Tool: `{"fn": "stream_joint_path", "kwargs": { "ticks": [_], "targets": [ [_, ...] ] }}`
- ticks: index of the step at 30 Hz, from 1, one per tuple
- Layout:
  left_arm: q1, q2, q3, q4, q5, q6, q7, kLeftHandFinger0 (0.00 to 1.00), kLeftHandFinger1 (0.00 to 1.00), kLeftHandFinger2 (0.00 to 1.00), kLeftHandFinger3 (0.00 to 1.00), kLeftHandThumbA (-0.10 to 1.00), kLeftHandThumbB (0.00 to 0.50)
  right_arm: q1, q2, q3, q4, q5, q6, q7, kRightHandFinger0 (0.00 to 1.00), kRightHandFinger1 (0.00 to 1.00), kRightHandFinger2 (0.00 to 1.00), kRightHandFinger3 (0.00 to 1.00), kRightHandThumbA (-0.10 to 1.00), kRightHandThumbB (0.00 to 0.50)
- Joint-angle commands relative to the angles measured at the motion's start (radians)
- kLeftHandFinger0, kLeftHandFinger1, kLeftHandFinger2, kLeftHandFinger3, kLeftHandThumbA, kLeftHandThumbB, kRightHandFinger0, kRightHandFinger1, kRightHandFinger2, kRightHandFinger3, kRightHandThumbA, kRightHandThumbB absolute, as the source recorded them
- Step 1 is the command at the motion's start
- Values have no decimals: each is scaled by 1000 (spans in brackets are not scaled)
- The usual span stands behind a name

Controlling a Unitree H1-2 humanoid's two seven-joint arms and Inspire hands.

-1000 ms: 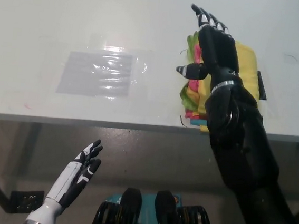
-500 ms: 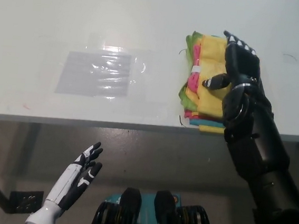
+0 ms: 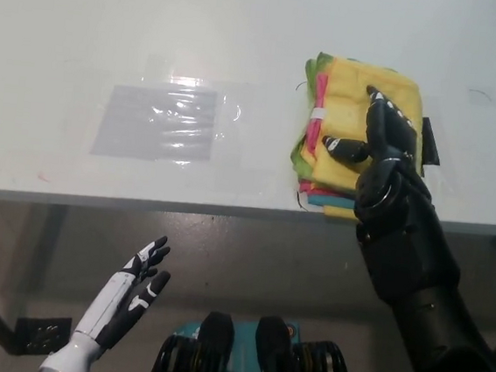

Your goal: A stack of folded microfibre clothes with a single fold is kept infront of the robot. the robot uses its right hand to grab one end of the clothes and pulla it away from the other end to unfold

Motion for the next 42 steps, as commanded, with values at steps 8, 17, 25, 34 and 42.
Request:
{"fn": "stream_joint_path", "kwargs": {
  "ticks": [8,17,25,34,42],
  "targets": [
    [-13,16,-2,-37,17,-21,-14,1000,1000,1000,1000,935,187,-81,-1,-28,-252,147,16,10,1000,1000,1000,1000,1000,404],
    [-20,13,2,-44,29,-5,-16,1000,1000,1000,1000,925,182,-87,9,-38,-260,189,16,16,1000,1000,1000,1000,1000,375],
    [-26,14,4,-44,22,-9,-22,1000,1000,1000,1000,923,186,-86,1,-17,-94,212,10,-21,1000,1000,1000,1000,1000,384],
    [-33,14,3,-38,28,-12,-22,1000,1000,1000,1000,927,185,-106,-4,-8,131,242,-38,-74,1000,1000,1000,1000,1000,402],
    [-30,13,5,-37,29,-16,-19,1000,1000,1000,1000,920,184,-106,-5,43,270,222,-60,-111,1000,1000,1000,1000,1000,393]
  ]
}}
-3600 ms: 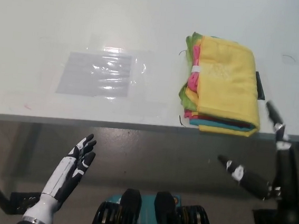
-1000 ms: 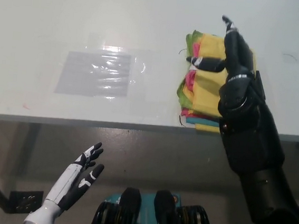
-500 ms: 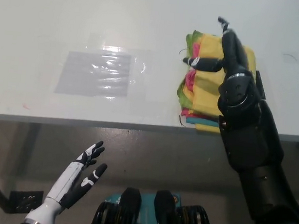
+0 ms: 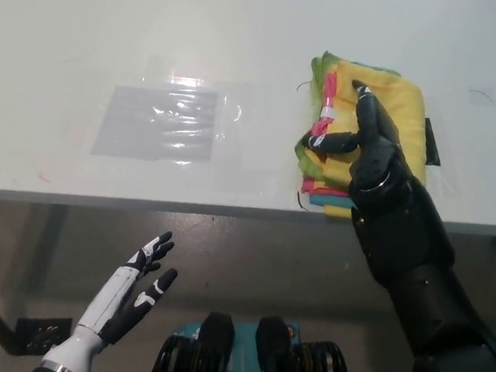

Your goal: A stack of folded microfibre clothes with a single fold is kept infront of the robot. the robot uses its right hand to grab one end of the clothes and pulla it away from the other end to unfold

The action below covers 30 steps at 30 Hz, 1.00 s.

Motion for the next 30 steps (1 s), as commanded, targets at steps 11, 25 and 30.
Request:
{"fn": "stream_joint_path", "kwargs": {
  "ticks": [11,25,30],
  "targets": [
    [-22,14,6,-30,4,-14,-4,1000,1000,1000,1000,937,189,-18,-5,-13,95,46,-240,-349,0,15,362,425,-100,145],
    [-27,13,6,-20,6,-26,-1,1000,1000,1000,1000,930,182,-9,-25,-40,104,99,-360,-438,0,259,628,596,-100,178],
    [-28,13,6,-20,4,-22,-2,1000,1000,1000,1000,931,179,8,-31,-137,74,237,-534,-390,0,249,615,563,-100,145]
  ]
}}
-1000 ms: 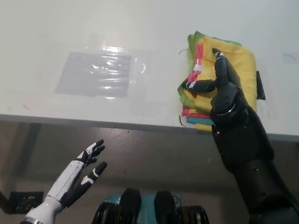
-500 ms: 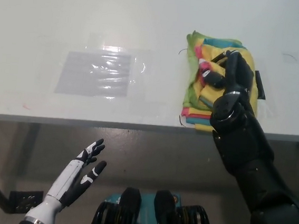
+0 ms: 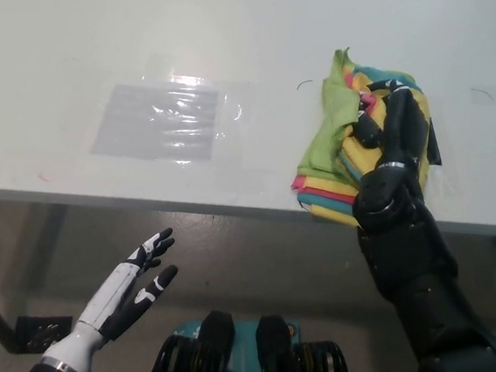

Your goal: A stack of folded microfibre clothes with a single fold is kept infront of the robot. the robot uses its right hand to grab one end of the clothes and pulla it away from the other end to unfold

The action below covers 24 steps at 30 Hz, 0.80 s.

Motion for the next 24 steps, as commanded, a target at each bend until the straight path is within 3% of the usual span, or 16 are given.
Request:
{"fn": "stream_joint_path", "kwargs": {
  "ticks": [1,3,4,6,9,10,11,12,13,15,16,17,18,19,21,24],
  "targets": [
    [-17,12,3,-19,7,-24,-1,1000,1000,1000,1000,933,178,-14,-16,-103,-59,168,-197,6,13,276,628,577,-71,156],
    [-18,11,1,-15,11,-32,2,1000,1000,1000,1000,932,172,-5,-6,-225,-98,325,-282,60,0,266,596,565,-99,152],
    [-18,12,1,-18,12,-26,1,1000,1000,1000,1000,933,177,-9,3,-303,-112,429,-309,107,27,324,639,589,-100,136],
    [-14,11,2,-22,10,-20,1,1000,1000,1000,1000,933,178,-12,9,-411,-147,568,-337,163,1,318,648,595,-100,132],
    [-17,15,3,-16,9,-27,0,1000,1000,1000,1000,932,174,-4,10,-555,-268,737,-273,178,0,198,588,554,-100,78],
    [-17,15,4,-14,9,-27,1,1000,1000,1000,1000,933,177,-5,12,-565,-274,742,-269,181,0,198,497,607,23,16],
    [-20,16,6,-10,8,-28,2,1000,1000,1000,1000,934,179,-3,-1,-611,-309,792,-237,182,1,223,519,611,-95,73],
    [-19,16,7,-9,8,-28,3,1000,1000,1000,1000,935,179,0,-10,-636,-327,812,-221,180,0,207,524,594,-99,68],
    [-17,17,7,-8,10,-32,5,1000,1000,1000,1000,939,183,7,-23,-653,-332,823,-220,192,11,272,612,650,-46,46],
    [-9,17,6,-12,8,-25,2,1000,1000,1000,1000,941,183,34,-67,-655,-329,778,-228,196,199,500,808,746,335,27],
    [-8,17,7,-13,8,-25,2,1000,1000,1000,1000,941,183,35,-67,-658,-330,773,-227,198,199,500,808,746,335,27],
    [-8,17,6,-7,10,-28,4,1000,1000,1000,1000,949,188,60,-93,-640,-328,731,-234,209,822,1000,1000,1000,704,185],
    [-8,17,6,-2,11,-29,5,1000,1000,1000,1000,952,188,87,-112,-614,-333,692,-248,238,1000,1000,1000,1000,926,202],
    [-9,18,8,0,11,-30,6,1000,1000,1000,1000,952,188,105,-124,-592,-337,661,-255,254,1000,1000,1000,1000,984,210],
    [-9,20,11,2,7,-27,6,1000,1000,1000,1000,955,185,122,-149,-586,-307,646,-291,285,1000,1000,1000,1000,1000,312],
    [-4,21,13,1,18,-28,13,1000,1000,1000,1000,964,190,144,-181,-563,-272,623,-350,332,1000,1000,1000,1000,1000,352]
  ]
}}
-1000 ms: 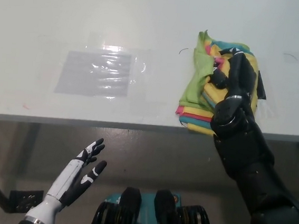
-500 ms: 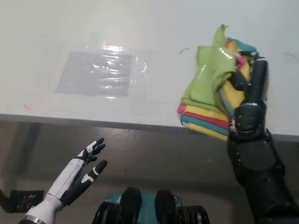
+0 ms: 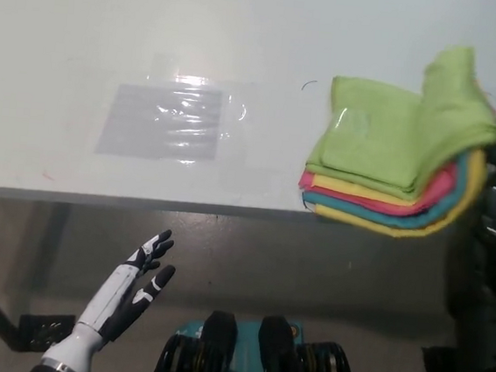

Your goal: A stack of folded microfibre clothes with a single fold is kept infront of the robot. the robot uses its right hand to grab one end of the clothes and pulla it away from the other end to unfold

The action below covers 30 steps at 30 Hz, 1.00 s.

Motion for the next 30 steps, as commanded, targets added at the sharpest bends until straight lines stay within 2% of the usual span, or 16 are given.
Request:
{"fn": "stream_joint_path", "kwargs": {
  "ticks": [1,3,6,8,10,15,17,18,19,20,21,23,24,25,27,30],
  "targets": [
    [-7,19,11,-5,17,-31,12,1000,1000,1000,1000,968,196,9,-93,-20,-58,148,-197,163,1000,1000,1000,1000,1000,355],
    [-5,17,14,-1,14,-36,15,1000,1000,1000,1000,963,192,21,-100,0,-72,136,-217,164,1000,1000,1000,1000,1000,386],
    [-7,19,19,2,13,-37,16,1000,1000,1000,1000,963,187,37,-119,53,-110,43,-252,96,1000,1000,1000,1000,1000,386],
    [-5,18,18,-5,18,-33,17,1000,1000,1000,1000,972,194,56,-133,79,-154,21,-279,98,1000,1000,1000,1000,1000,406],
    [-11,22,25,-4,11,-37,16,1000,1000,1000,1000,972,187,51,-133,82,-196,65,-236,119,1000,1000,1000,1000,1000,436],
    [-8,25,28,-8,6,-26,8,1000,1000,1000,1000,991,196,83,-142,114,-340,-17,-198,42,1000,1000,1000,1000,1000,370],
    [-8,25,27,-11,5,-28,7,1000,1000,1000,1000,991,194,99,-136,110,-440,19,-135,57,1000,1000,1000,1000,1000,430],
    [-11,26,26,-7,7,-35,9,1000,1000,1000,1000,993,190,109,-130,112,-521,-2,-126,40,1000,1000,1000,1000,1000,442],
    [-12,26,26,-3,7,-38,9,1000,1000,1000,1000,996,195,111,-126,116,-566,-23,-135,30,1000,1000,1000,1000,1000,445],
    [-12,26,25,-5,9,-35,9,1000,1000,1000,1000,1000,201,116,-122,125,-632,-20,-151,45,1000,1000,1000,1000,1000,421],
    [-17,26,27,-5,9,-31,10,1000,1000,1000,1000,1000,202,113,-119,137,-705,-21,-136,57,1000,1000,1000,1000,1000,444],
    [-24,27,27,-2,11,-29,11,1000,1000,1000,1000,1000,199,113,-117,166,-819,-63,-111,69,1000,1000,1000,1000,1000,443],
    [-24,28,28,-1,7,-30,9,1000,1000,1000,1000,1000,198,125,-117,193,-917,-81,-62,91,1000,1000,1000,1000,1000,453],
    [-25,28,28,-1,7,-28,9,1000,1000,1000,1000,1000,201,128,-122,204,-943,-93,-57,101,1000,1000,1000,1000,1000,402],
    [-28,29,29,-1,6,-27,9,1000,1000,1000,1000,1000,202,134,-128,232,-1024,-128,-38,121,1000,1000,1000,1000,1000,359],
    [-26,30,30,-2,3,-34,9,1000,1000,1000,1000,1000,195,150,-137,239,-1071,-117,-7,128,1000,1000,1000,1000,1000,357]
  ]
}}
